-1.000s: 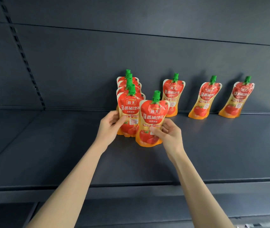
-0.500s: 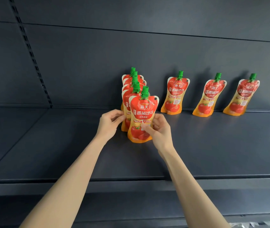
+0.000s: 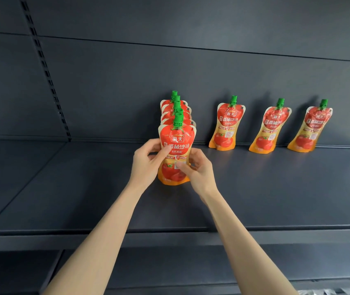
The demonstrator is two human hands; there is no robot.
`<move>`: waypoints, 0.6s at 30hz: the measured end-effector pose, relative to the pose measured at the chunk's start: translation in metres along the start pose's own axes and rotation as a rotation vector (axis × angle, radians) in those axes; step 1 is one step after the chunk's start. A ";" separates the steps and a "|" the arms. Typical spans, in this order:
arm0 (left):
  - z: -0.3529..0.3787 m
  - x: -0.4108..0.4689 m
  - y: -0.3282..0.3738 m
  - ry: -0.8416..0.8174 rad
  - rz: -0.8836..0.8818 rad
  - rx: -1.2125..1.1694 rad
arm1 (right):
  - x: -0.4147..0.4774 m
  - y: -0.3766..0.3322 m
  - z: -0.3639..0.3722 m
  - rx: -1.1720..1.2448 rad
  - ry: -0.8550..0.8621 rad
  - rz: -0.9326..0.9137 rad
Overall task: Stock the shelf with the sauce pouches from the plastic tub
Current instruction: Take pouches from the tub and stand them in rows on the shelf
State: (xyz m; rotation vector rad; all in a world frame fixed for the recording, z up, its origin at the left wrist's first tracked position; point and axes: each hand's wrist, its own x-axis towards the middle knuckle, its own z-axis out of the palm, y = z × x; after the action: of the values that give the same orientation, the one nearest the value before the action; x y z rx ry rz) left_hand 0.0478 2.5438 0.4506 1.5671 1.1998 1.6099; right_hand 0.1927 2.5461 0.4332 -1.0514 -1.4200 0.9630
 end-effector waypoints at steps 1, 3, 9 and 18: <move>0.000 0.001 -0.001 -0.001 0.000 0.008 | 0.000 0.001 0.000 -0.053 0.017 -0.013; 0.000 0.003 -0.002 0.004 -0.002 0.020 | 0.001 0.001 -0.001 -0.155 0.056 -0.035; 0.003 0.005 -0.003 0.029 0.012 0.069 | 0.001 -0.002 -0.002 -0.244 0.082 -0.059; -0.001 -0.004 0.004 0.013 -0.025 0.135 | -0.005 -0.009 -0.010 -0.416 0.059 -0.043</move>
State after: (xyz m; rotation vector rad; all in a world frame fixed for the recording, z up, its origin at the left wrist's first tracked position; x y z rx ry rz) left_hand 0.0482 2.5380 0.4527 1.6196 1.3551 1.5537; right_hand 0.2017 2.5391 0.4411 -1.3332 -1.6257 0.6110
